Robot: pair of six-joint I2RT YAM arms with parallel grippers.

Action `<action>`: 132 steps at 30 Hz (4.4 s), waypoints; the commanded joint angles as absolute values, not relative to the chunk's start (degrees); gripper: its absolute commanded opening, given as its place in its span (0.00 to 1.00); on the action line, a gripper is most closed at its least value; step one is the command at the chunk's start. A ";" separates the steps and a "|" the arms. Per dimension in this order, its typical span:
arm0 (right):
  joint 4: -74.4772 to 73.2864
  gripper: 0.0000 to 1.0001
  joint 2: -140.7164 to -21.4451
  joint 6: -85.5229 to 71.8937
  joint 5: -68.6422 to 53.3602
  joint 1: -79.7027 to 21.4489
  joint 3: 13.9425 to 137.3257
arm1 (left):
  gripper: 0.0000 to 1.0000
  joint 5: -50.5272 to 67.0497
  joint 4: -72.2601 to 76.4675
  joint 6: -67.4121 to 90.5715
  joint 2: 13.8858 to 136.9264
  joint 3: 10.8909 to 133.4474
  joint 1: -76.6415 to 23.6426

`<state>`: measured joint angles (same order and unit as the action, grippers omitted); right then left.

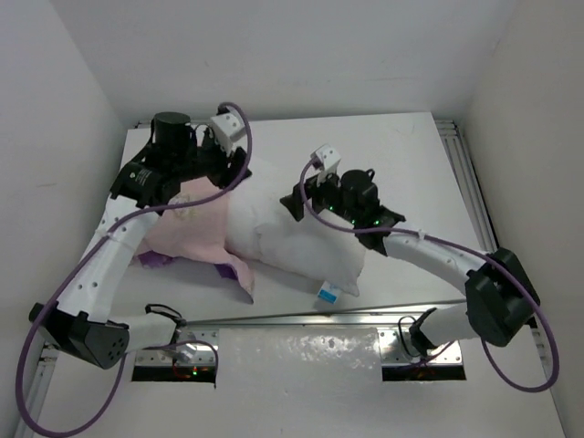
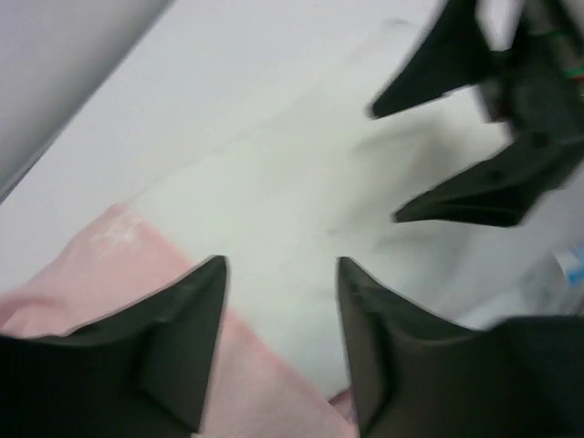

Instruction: Put the pillow into the pillowcase

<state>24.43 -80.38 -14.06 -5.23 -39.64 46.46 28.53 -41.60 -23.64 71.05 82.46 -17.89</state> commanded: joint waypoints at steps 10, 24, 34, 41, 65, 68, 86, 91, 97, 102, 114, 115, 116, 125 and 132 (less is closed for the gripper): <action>-13.01 0.93 -119.73 -13.52 -31.78 -22.77 105.59 | 0.60 -16.50 -43.42 -20.39 106.93 109.15 -21.71; 17.83 0.91 -138.61 -36.48 -61.69 -22.76 101.27 | 0.58 -23.03 -45.35 -20.48 113.64 107.40 -21.45; 22.85 0.45 -135.09 -36.04 -66.10 -24.52 93.08 | 0.11 -13.30 -54.74 -20.48 113.91 106.69 -20.92; 23.38 0.00 -125.53 -33.05 -59.00 -25.14 83.97 | 0.00 -4.49 -54.07 -20.91 107.86 111.10 -24.77; 51.32 0.00 -79.80 -17.14 -0.46 -39.64 49.30 | 0.00 27.93 -46.05 -29.80 97.65 116.37 -41.74; 54.83 0.00 -82.35 -16.70 5.06 -39.46 51.50 | 0.00 35.32 -46.85 -25.24 96.77 116.37 -42.01; 66.36 0.00 -89.90 -43.06 28.22 -32.61 53.35 | 0.00 31.39 -35.43 -17.91 95.26 102.66 -39.46; 66.53 0.00 -93.07 -47.46 27.51 -33.13 49.67 | 0.00 30.06 -33.57 -17.67 102.82 111.70 -36.30; 55.58 0.30 -93.69 -51.58 27.43 -28.84 47.81 | 0.70 17.43 -32.87 -20.74 104.50 109.33 -36.12; 42.13 0.80 -95.27 -43.61 19.53 -24.35 53.07 | 1.00 13.55 -33.49 -19.87 101.00 111.36 -35.60; -9.03 0.99 -96.15 -12.23 2.46 -16.88 75.13 | 1.00 3.68 -32.60 7.28 81.12 75.51 -26.02; -10.88 0.99 -96.24 -11.35 2.72 -16.70 76.28 | 0.95 5.26 -32.96 7.21 81.82 73.58 -25.32; -16.12 0.99 -96.33 -10.47 3.68 -16.79 77.77 | 0.88 6.84 -33.13 6.68 82.70 73.30 -24.70; -23.29 0.99 -89.92 -4.40 14.24 -16.70 79.72 | 0.57 20.56 -45.53 -4.83 100.63 88.33 -21.18; -18.90 0.99 -82.63 3.23 -0.80 -20.73 72.18 | 0.73 24.78 -24.29 -0.44 92.38 73.06 -20.65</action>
<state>-20.99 -86.72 -2.68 4.23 -17.56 76.82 20.67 -35.68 -2.11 97.38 76.62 -21.06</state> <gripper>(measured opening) 0.986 0.719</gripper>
